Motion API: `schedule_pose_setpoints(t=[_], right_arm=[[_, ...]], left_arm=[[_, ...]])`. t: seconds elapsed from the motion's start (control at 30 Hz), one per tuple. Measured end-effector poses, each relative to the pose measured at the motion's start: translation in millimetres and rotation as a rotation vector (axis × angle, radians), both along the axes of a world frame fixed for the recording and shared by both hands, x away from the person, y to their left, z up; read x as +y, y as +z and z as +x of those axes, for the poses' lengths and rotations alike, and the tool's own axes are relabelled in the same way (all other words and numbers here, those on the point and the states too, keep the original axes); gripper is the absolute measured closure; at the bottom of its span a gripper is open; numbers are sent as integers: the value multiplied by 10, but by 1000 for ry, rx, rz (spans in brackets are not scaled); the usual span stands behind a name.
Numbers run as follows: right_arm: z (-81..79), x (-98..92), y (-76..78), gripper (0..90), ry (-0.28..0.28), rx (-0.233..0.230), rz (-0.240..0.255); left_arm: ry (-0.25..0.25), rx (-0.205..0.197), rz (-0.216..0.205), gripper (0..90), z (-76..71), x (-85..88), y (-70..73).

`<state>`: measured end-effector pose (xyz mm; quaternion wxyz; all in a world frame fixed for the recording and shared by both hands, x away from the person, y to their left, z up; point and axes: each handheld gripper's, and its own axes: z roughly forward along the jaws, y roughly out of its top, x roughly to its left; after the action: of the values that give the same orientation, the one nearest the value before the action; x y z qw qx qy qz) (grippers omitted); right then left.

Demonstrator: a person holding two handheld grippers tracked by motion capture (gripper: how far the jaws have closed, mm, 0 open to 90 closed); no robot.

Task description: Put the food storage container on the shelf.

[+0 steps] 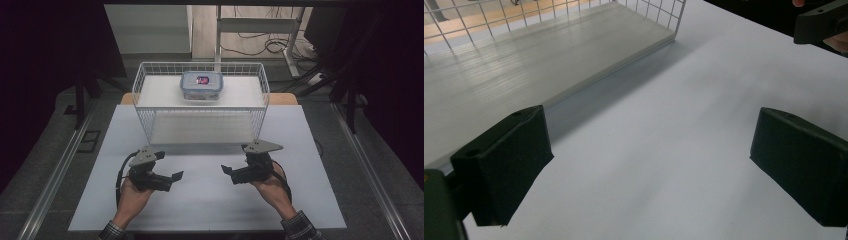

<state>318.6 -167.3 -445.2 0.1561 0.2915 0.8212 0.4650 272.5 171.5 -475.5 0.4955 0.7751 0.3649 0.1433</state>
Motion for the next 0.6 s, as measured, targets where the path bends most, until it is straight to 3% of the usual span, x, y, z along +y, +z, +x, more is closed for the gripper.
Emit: schedule_pose_setpoints(t=[0.6], right_arm=[[-115,-217,-101,6,-7,24,-20]], left_arm=[[36,-6,35,24,-159,124,-107]])
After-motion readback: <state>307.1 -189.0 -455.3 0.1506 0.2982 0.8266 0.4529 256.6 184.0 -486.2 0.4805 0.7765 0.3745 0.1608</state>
